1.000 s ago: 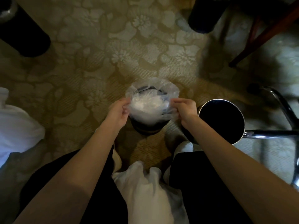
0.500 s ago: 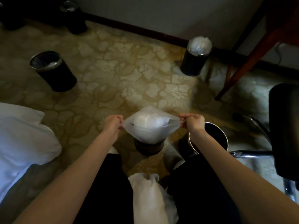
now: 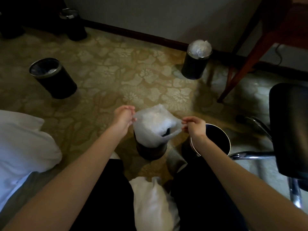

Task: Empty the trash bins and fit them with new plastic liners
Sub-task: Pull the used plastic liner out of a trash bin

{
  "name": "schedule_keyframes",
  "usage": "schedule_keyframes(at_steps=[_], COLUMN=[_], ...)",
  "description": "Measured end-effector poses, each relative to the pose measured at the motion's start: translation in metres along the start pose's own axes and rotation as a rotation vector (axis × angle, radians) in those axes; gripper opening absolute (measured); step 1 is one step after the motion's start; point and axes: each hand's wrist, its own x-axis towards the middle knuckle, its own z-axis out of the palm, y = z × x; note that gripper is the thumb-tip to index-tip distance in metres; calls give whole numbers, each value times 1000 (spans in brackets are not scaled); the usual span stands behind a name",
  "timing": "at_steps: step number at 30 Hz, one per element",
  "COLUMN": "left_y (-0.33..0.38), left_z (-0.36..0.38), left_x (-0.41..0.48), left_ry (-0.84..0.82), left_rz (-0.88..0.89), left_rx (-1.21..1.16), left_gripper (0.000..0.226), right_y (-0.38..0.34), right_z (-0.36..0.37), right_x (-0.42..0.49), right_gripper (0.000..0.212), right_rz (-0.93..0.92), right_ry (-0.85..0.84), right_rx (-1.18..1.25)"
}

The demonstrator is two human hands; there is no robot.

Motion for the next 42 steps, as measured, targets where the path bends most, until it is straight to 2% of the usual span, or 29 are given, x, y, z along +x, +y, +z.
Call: schedule_keyframes(at_steps=[3,8,12,16,18,20,22,23,27,29,33,37,40,42], left_y=[34,82,107,114,115,113,109,107,91,83,77,76,74,71], left_z=[14,25,23,3,-15,-38,-57,-64,-74,-78,-94,-105,-111,-115], left_x=[9,6,-6,-22,-31,-42,-56,-62,-88,-100,-116,-131,-139,-141], left_ry=[1,-116,-198,-142,-80,-9,25,27,-2,-37,-156,-198,-188,-186], left_rz=[54,142,212,201,304,406,436,434,423,415,302,191,218,261], left_rx=[-45,-149,-47,234,551,927,1084,1077,948,935,1002,1072,1082,961], left_gripper=[32,36,34,18,15,22,27,28,27,29,31,17,17,24], right_y=[-24,-58,-90,-122,-137,-148,-153,-153,-144,-138,-134,-138,-140,-139], right_z=[4,5,5,0,-7,-14,-23,-28,-42,-44,-45,-43,-43,-45], right_x=[13,18,13,-3,-13,-21,-29,-34,-57,-70,-89,-108,-119,-122], right_gripper=[48,45,34,31,30,35,47,50,23,22,14,19,15,15], right_rz=[-46,-132,-195,-277,-325,-317,-247,-207,-206,-243,-244,-236,-263,-275], right_ry=[-6,-46,-49,-63,-87,-99,-100,-94,-78,-82,-120,-237,-304,-325], right_rx=[-8,53,111,62,-3,-101,-242,-335,-700,-742,-658,-715,-848,-928])
